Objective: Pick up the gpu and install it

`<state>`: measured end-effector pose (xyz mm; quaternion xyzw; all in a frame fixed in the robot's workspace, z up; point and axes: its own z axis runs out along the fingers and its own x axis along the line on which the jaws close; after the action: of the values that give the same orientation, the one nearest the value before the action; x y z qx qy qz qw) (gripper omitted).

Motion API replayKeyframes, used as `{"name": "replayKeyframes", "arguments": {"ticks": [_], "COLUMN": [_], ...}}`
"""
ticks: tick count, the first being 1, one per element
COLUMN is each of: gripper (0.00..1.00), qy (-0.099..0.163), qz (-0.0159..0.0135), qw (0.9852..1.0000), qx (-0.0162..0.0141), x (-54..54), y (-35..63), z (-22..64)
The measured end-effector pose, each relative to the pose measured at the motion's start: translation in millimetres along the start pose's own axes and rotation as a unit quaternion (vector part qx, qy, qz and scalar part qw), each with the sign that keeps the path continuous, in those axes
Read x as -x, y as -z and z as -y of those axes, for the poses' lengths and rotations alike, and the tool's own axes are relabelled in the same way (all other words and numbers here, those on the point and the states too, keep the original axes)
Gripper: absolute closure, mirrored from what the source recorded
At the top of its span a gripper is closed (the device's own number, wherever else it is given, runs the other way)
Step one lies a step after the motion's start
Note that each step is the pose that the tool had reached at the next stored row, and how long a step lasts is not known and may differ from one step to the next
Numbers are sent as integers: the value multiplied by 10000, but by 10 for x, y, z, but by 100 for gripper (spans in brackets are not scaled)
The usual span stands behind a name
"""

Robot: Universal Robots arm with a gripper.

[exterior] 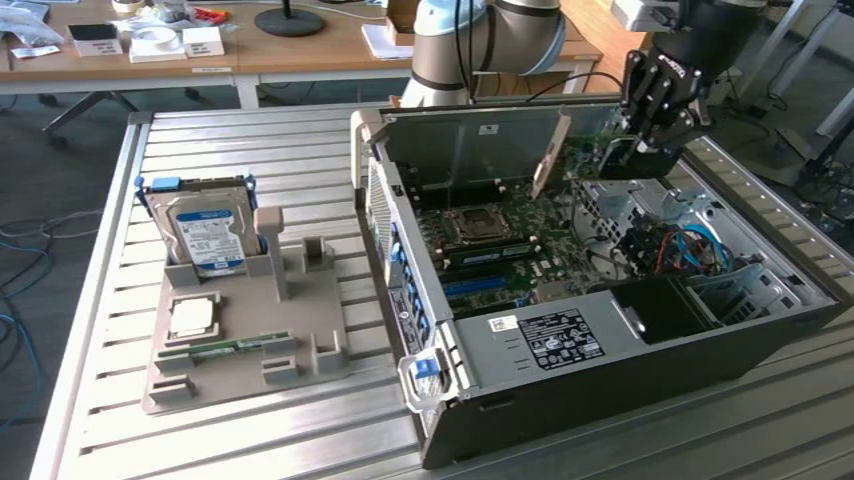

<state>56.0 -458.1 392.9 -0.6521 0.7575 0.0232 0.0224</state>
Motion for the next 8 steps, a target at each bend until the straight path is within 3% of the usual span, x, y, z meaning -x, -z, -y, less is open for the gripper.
{"name": "replayKeyframes", "arguments": {"ticks": [8], "gripper": [73], "qy": [2], "qz": [1], "qw": [10000], "qx": [-9], "x": [-35], "y": [-10], "z": [-200]}}
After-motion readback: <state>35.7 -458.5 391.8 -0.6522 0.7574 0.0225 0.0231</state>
